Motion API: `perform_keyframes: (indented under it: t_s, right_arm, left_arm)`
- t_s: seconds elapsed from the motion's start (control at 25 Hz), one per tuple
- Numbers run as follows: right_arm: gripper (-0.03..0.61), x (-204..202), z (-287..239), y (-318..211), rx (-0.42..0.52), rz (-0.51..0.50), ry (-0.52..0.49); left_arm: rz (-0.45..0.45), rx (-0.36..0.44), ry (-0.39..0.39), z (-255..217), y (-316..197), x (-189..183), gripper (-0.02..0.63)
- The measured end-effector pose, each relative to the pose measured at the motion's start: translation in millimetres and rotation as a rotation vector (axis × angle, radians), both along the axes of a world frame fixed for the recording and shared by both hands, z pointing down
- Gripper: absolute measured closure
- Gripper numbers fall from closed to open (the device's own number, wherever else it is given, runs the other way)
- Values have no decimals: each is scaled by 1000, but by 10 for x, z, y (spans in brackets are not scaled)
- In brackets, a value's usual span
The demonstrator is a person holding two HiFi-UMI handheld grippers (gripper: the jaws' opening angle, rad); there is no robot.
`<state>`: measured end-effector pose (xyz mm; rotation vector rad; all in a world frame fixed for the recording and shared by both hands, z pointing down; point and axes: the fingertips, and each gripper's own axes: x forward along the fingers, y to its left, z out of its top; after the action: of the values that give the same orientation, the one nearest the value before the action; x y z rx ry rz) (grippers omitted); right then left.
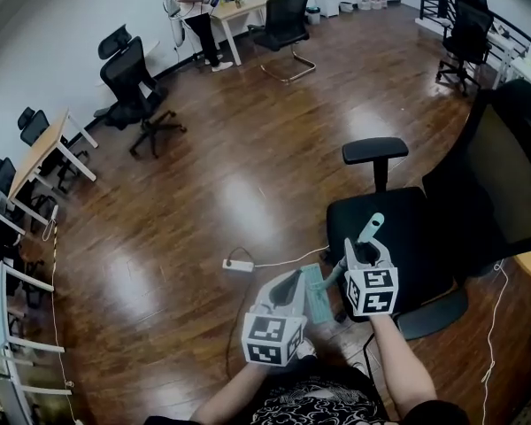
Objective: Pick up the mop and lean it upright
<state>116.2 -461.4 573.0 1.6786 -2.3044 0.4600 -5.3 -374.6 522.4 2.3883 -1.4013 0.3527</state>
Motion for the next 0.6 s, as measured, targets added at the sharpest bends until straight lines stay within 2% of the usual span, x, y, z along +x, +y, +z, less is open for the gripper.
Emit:
perform_keyframes:
  t_s: [0.28, 0.6]
  right_arm:
    - [483, -608, -222, 191, 16, -93, 3]
    - [485, -1013, -1489, 231, 221, -163, -41]
  left_arm:
    - [-25, 19, 30, 9, -115, -305, 611]
    - [-77, 43, 54, -46, -169, -651, 611]
